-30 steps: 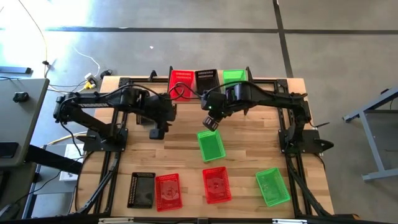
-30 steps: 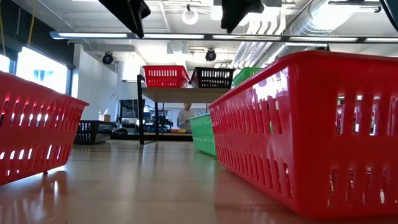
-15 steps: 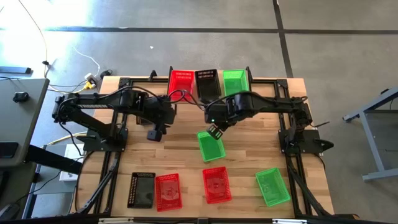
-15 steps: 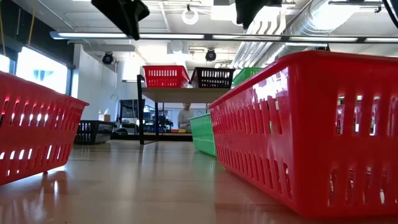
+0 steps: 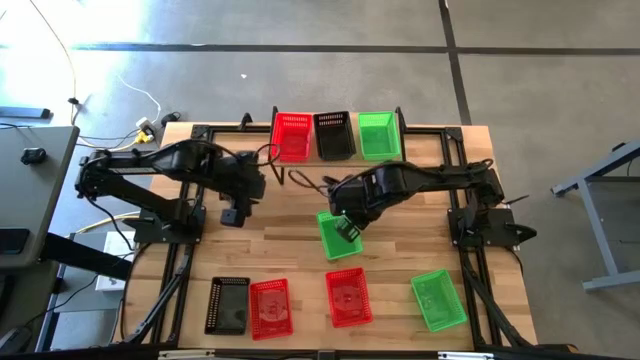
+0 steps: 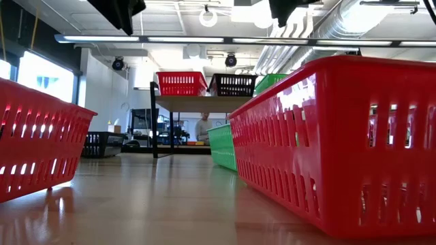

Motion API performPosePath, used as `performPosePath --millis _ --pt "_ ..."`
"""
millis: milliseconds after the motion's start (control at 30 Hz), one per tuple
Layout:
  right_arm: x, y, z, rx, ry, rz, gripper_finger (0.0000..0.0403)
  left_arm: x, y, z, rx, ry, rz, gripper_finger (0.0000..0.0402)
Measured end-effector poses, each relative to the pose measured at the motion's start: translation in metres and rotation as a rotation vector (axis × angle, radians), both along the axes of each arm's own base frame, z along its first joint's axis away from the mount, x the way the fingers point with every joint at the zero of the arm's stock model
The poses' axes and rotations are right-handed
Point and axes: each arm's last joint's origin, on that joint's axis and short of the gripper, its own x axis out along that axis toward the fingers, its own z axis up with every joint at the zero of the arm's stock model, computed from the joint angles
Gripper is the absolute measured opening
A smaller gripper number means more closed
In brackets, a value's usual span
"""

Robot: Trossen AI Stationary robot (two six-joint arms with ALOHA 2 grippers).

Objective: Stack baskets on shelf by color
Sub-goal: Stack the top green bin on the green bin on the shelf

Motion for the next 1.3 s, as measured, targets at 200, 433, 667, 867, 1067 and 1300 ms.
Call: performPosePath --millis 200,433,667,867,1067,1300 --pt "0.006 0.021 -0.017 0.032 -0.016 0.218 0.0085 -0.011 0.001 0.009 0.077 -0.038 0.037 0.0142" --pt "0.013 0.041 -0.046 -0.003 -0.047 0.469 0.0085 -0.014 0.002 0.010 0.101 -0.044 0.054 0.0142" --pt "0.016 0.055 -0.085 -0.037 -0.055 0.596 0.0085 -0.013 0.002 0.010 0.102 -0.044 0.052 0.0142" --pt "0.017 0.059 -0.113 -0.081 -0.067 0.646 0.0085 -0.013 0.002 0.010 0.102 -0.044 0.052 0.0142" --pt "0.015 0.058 -0.138 -0.086 -0.078 0.655 0.0085 -0.013 0.002 0.010 0.102 -0.044 0.051 0.0142" --pt "0.009 0.054 -0.155 -0.134 -0.027 0.637 0.0085 -0.013 0.002 0.010 0.103 -0.044 0.051 0.0142"
